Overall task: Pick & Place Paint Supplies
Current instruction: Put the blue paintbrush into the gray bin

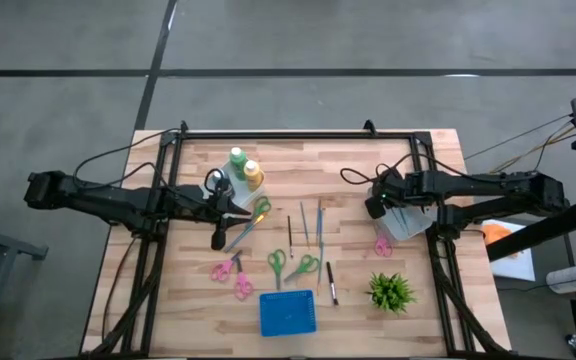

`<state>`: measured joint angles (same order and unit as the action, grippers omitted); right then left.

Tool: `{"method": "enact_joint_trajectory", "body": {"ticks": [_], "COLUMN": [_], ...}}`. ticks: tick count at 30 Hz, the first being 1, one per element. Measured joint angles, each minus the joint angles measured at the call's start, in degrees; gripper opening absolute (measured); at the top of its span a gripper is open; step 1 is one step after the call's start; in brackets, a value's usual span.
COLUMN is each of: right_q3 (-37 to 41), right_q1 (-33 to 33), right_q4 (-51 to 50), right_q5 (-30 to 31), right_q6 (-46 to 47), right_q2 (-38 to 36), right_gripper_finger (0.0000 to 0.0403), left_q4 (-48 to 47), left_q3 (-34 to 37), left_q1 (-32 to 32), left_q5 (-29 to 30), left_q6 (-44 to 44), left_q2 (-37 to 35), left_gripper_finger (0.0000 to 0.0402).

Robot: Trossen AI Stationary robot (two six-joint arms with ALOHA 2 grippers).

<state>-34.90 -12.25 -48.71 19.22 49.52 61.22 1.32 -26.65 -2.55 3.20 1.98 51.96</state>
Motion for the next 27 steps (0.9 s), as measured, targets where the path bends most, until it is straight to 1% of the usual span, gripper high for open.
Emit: {"method": "enact_joint_trajectory", "body": {"ticks": [11,23,25,27], "right_q3": [2.1,2.3,2.3,2.3], "right_q1": [-0.1,-0.1,-0.1,-0.1], "right_q4": [0.3,1.3,1.4,1.6], "right_q5": [-0.2,-0.2,-0.2,-0.2], "right_q6": [1.1,0.2,0.2,0.2], "right_q2": [1.2,1.1,1.1,1.1], "right_gripper_finger": [0.0008,0.0008,0.0011,0.0023], "left_q4": [-0.2,-0.3,-0.3,-0.3], "left_q3": [0.0,0.0,0.0,0.0], "left_q1": [0.0,0.0,0.0,0.0], "left_q5": [0.0,0.0,0.0,0.0], "left_q6": [0.0,0.0,0.0,0.0], "left_q2": [0.0,0.0,0.0,0.0], "left_gripper_finger": [0.0082,0.0082,0.0082,0.0082]}}
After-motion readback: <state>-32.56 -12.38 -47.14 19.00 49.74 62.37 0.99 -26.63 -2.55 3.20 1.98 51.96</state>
